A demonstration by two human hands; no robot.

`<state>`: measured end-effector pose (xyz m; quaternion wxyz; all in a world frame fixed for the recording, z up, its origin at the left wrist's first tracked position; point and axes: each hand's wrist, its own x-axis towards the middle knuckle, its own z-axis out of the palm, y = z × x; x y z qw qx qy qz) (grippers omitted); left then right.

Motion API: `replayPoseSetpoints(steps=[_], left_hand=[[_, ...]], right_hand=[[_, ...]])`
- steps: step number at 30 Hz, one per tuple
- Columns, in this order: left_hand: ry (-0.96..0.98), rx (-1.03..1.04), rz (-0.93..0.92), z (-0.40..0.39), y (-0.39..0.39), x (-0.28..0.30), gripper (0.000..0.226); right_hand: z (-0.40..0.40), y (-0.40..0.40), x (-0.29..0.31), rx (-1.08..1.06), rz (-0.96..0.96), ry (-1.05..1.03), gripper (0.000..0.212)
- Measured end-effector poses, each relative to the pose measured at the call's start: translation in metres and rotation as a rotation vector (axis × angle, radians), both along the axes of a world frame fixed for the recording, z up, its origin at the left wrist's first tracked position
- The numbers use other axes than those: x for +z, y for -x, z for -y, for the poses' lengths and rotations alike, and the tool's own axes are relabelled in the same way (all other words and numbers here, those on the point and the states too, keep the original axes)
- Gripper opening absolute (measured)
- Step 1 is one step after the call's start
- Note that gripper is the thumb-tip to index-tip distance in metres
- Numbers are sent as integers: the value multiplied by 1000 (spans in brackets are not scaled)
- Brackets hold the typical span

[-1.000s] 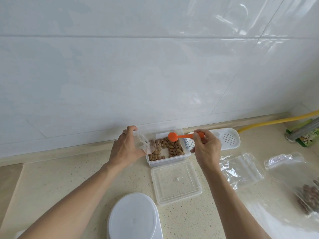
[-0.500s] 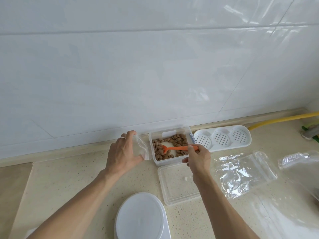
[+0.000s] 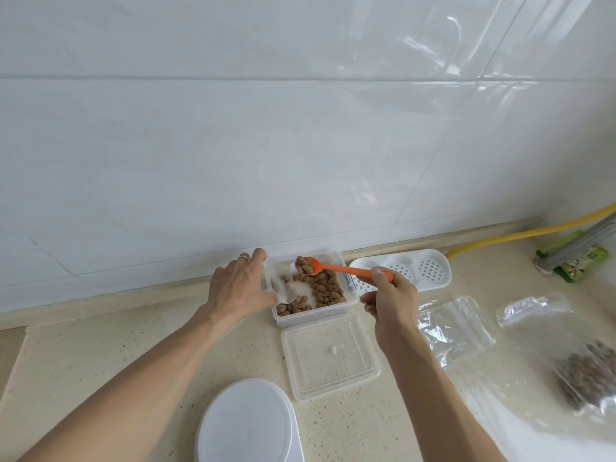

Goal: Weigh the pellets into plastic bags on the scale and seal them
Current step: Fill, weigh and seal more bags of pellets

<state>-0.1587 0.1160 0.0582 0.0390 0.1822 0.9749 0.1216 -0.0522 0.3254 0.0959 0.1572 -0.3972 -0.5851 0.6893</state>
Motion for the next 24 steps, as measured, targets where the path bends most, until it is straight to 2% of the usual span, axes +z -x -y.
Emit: replayPoseSetpoints(steps=[4,8,10,14,19,24], left_hand=[[-43,-20,-14,-10,-4,6,77],[-166,-88,-30,-16,-10,10,78],[-249,-71,-8,-17,-13,11,75],[-336,1,60,-11,-10,7,81],[-402,34,97,-11,-11,2,83],[-426,24,91,-11,-12,-2,84]], right_hand=[[8,-3,17,103,-19,-174,10],[27,-9,27,389,-84,-299,10],[30,-10,32,464,-122,-350,10],[19,-8,44,419,-181,-411,11],[13,-7,52,584,-145,-524,14],[10,-6,51,508,-199,-517,15]])
